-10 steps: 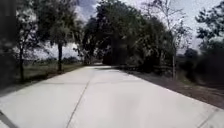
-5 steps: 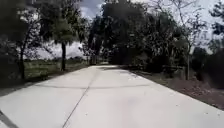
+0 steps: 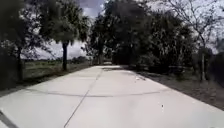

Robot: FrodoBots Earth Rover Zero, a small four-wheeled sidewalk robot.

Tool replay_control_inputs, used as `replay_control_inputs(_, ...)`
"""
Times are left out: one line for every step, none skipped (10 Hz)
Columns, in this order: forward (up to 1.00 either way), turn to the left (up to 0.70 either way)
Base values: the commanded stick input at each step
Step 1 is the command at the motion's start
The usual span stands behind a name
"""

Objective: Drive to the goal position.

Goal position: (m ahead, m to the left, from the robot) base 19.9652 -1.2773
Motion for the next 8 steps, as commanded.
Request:
replay_control_inputs(0.85, 0.0)
replay_control_inputs(0.85, 0.0)
replay_control_inputs(0.85, 0.0)
replay_control_inputs(0.85, 0.0)
replay_control_inputs(0.85, 0.0)
replay_control_inputs(0.85, 0.0)
replay_control_inputs(0.85, 0.0)
replay_control_inputs(0.85, 0.0)
